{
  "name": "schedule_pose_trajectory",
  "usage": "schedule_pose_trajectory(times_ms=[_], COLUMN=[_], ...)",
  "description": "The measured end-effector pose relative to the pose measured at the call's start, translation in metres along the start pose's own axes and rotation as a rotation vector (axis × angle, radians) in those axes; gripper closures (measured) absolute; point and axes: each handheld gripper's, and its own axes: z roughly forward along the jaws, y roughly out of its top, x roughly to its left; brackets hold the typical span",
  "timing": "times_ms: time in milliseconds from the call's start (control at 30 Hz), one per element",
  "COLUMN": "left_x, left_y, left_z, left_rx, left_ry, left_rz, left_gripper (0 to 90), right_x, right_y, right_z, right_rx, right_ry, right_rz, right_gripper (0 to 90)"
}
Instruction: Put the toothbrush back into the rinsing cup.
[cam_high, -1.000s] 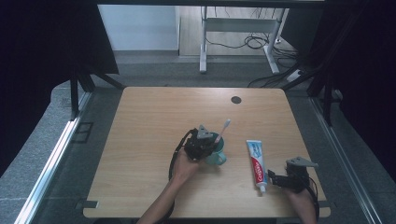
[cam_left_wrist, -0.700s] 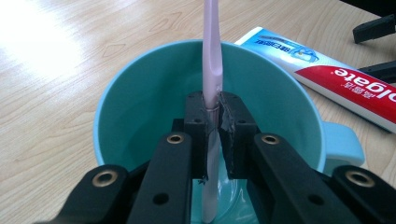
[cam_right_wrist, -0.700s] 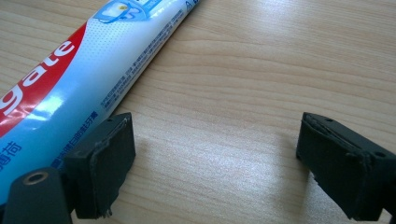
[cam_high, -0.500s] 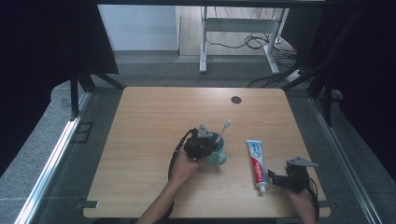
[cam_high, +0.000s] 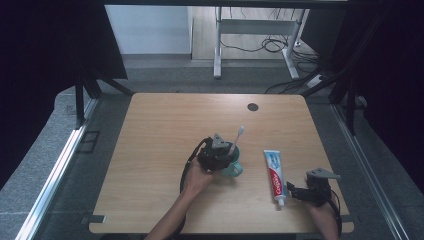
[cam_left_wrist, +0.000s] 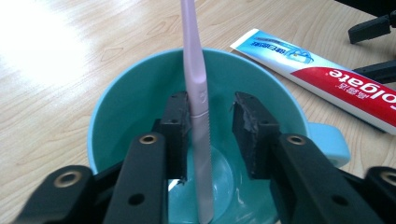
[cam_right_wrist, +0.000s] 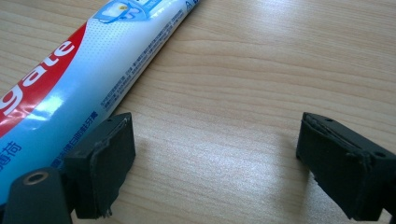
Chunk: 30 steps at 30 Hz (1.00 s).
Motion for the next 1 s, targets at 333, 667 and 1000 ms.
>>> schedule_pose_trajectory(times_ms=[333,667,1000], left_x=[-0.005,-0.006,-0.007], left_y=[0.005,0.01,0.018], left_z=[-0.003,-0.008,-0.015], left_rx=[-0.007,-0.022,-0.007], left_ry=[0.023,0.037,0.062], left_rz=[0.029,0.044,0.052], left_gripper=[55.2,42.4,21.2], right_x=[0.0,0.0,0.0], right_y=[0.0,0.0,0.0], right_z=[0.0,0.0,0.0], right_rx=[-0.001,-0.001,0.0], right_ry=[0.001,0.0,0.001], right_rz=[0.002,0.001,0.004], right_gripper=[11.3,11.3,11.3])
